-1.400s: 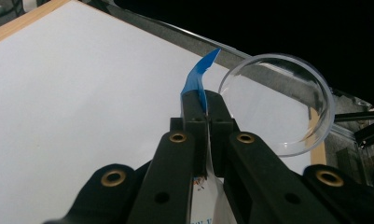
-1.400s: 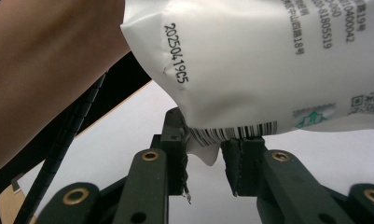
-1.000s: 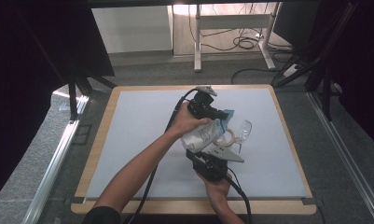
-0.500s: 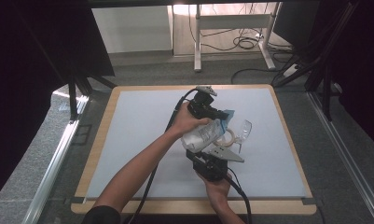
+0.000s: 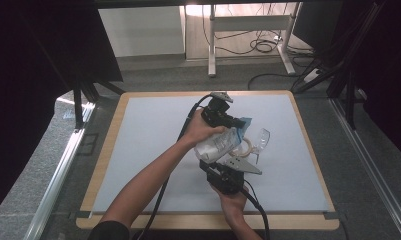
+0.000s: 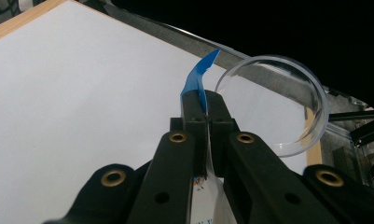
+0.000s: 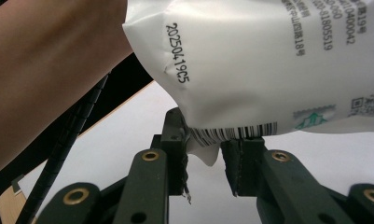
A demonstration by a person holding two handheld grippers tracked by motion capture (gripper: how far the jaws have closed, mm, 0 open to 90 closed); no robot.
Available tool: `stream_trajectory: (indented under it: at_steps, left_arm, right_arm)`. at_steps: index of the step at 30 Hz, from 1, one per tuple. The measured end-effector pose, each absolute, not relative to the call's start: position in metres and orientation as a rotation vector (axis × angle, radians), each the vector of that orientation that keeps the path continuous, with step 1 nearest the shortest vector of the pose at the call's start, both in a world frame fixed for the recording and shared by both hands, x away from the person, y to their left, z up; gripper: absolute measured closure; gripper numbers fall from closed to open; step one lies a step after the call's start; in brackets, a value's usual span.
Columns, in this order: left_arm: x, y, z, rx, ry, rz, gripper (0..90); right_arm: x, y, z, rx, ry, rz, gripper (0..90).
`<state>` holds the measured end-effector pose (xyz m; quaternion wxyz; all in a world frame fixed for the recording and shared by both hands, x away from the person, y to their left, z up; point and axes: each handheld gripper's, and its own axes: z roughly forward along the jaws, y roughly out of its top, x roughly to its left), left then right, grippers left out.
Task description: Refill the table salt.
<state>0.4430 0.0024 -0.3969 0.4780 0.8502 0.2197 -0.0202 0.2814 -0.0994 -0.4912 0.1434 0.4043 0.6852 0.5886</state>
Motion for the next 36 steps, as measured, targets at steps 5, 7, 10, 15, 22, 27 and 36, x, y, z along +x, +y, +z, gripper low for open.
stream_trajectory:
  at_steps: [5,7,10,15,22,27,36]
  left_arm:
    - [0.4443,0.0018,-0.3975,2.08,0.54,-0.051,90.0]
    - [0.4443,0.0007,-0.3976,2.079,0.544,-0.05,90.0]
    - [0.4445,-0.0001,-0.3969,2.083,0.54,-0.049,90.0]
    - [0.4445,-0.0007,-0.3965,2.084,0.542,-0.048,90.0]
    - [0.4445,-0.0005,-0.3964,2.087,0.541,-0.046,90.0]
    - [0.4448,-0.0005,-0.3966,2.089,0.541,-0.045,90.0]
    - [0.4454,-0.0003,-0.397,2.094,0.541,-0.045,90.0]
  right_arm:
    - [0.2818,-0.0996,-0.4912,1.169,1.974,1.695,72.0]
    - [0.2822,-0.0998,-0.4915,1.168,1.972,1.693,72.0]
    - [0.2822,-0.1002,-0.4911,1.171,1.969,1.694,72.0]
    - [0.2822,-0.1004,-0.4906,1.175,1.967,1.697,72.0]
    - [0.2825,-0.0997,-0.4906,1.173,1.967,1.698,72.0]
    - [0.2827,-0.0998,-0.4907,1.174,1.967,1.698,72.0]
    - [0.2831,-0.0999,-0.4907,1.171,1.971,1.698,72.0]
